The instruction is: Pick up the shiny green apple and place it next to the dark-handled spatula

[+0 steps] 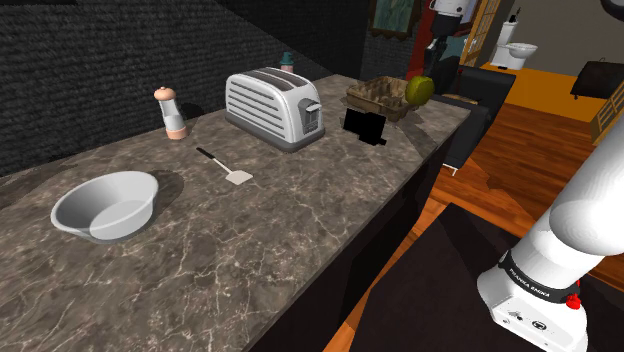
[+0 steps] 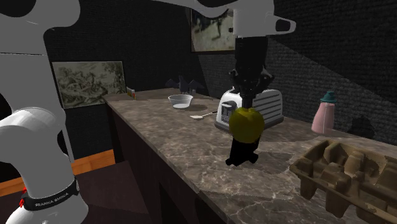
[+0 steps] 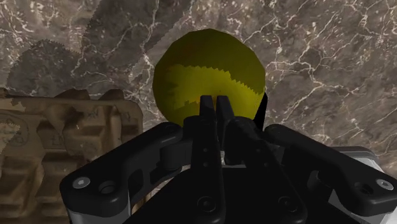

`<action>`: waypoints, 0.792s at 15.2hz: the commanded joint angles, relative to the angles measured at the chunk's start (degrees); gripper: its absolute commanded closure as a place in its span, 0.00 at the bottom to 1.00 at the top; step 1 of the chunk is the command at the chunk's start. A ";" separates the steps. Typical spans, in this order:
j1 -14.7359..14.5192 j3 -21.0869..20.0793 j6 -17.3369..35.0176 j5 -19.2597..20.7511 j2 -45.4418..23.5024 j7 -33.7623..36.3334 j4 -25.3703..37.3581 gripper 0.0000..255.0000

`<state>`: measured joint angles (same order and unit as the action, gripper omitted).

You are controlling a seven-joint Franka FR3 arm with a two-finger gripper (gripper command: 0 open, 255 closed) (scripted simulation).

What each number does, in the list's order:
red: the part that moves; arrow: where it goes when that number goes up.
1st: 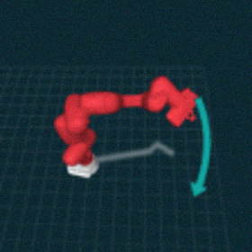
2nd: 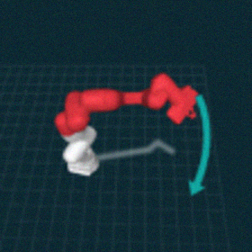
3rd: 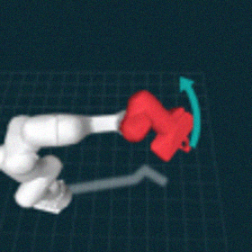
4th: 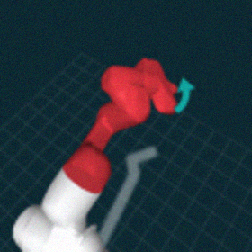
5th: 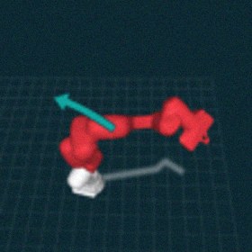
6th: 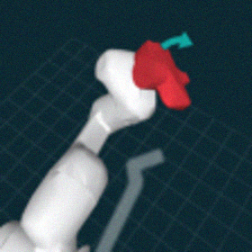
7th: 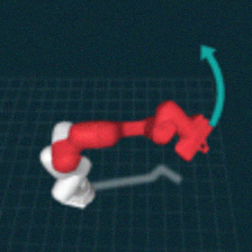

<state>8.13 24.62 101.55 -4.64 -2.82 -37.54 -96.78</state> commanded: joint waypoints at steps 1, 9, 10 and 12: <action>0.08 0.07 -1.58 -0.06 -0.19 -0.02 1.74 1.00; -5.11 -4.66 -0.97 1.64 2.81 10.09 -1.04 1.00; -5.78 -5.37 -0.86 1.77 2.99 11.49 -1.26 1.00; -7.15 -6.73 -0.67 1.96 3.17 14.23 -1.48 1.00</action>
<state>1.71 18.61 101.04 -2.70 0.49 -24.86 -98.63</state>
